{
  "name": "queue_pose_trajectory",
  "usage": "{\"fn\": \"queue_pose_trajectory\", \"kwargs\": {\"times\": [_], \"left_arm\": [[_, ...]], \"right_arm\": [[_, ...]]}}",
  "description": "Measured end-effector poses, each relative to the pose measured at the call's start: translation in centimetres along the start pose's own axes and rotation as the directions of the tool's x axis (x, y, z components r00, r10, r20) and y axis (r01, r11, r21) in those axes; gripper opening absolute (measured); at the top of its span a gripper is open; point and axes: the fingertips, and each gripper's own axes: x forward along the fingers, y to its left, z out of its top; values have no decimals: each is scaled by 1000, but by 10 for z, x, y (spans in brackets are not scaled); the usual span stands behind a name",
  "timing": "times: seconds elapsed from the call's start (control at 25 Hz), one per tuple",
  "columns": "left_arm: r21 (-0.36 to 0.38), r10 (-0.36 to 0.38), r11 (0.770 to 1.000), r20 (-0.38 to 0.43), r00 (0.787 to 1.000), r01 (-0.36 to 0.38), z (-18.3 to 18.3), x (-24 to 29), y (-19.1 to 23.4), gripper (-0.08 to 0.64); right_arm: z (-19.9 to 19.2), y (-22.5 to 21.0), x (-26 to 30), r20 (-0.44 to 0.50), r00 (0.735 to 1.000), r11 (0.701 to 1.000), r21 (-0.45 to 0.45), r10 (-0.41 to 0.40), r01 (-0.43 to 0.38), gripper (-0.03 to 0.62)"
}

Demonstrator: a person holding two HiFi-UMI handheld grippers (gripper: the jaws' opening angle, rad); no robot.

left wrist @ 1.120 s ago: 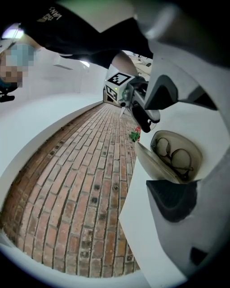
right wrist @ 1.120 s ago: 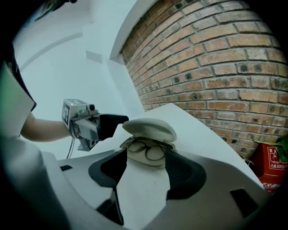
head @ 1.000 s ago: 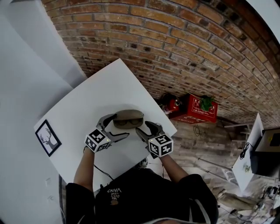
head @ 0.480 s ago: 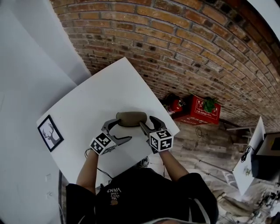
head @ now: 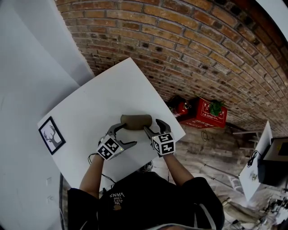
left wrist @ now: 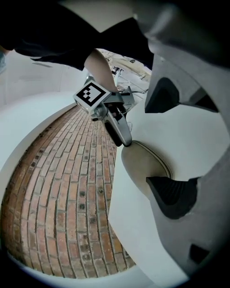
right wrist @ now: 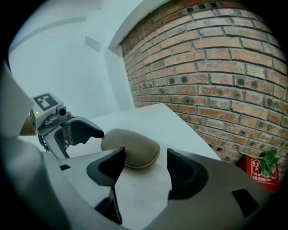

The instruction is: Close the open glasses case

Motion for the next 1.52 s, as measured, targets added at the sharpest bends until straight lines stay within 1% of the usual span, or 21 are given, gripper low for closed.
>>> {"fn": "queue_pose_trajectory", "kwargs": {"times": [0.08,0.24,0.4,0.6,0.84,1.08,1.36,1.52], "left_arm": [[15,11,1000,-25,1000,-11,-1,3,-2,449],[11,30,1000,-49,998,-29,-2,5,0,453],[-1,55,998,-35,998,-55,-2,5,2,449],[-4,91,996,-39,995,-91,-1,6,1,446],[-38,150,988,-4,989,-150,5,-1,3,446],[-69,192,979,1,981,-191,2,-10,-5,445],[-88,250,965,11,968,-248,0,-21,-26,426],[-140,298,947,55,953,-288,4,-33,-37,399]], "right_arm": [[0,-1,0,-7,1000,1000,-29,-4,3,297],[0,0,3,-12,1000,999,-52,1,-2,299],[1,0,3,-20,1000,999,-50,3,-4,305],[2,-1,-1,-14,1000,999,-34,-4,3,302],[1,6,-10,-3,1000,999,-34,11,-11,298],[1,13,-25,19,999,999,-41,32,-31,293],[-3,24,-52,58,996,996,-51,72,-69,272],[-7,32,-72,87,991,993,-62,104,-99,218]]}}
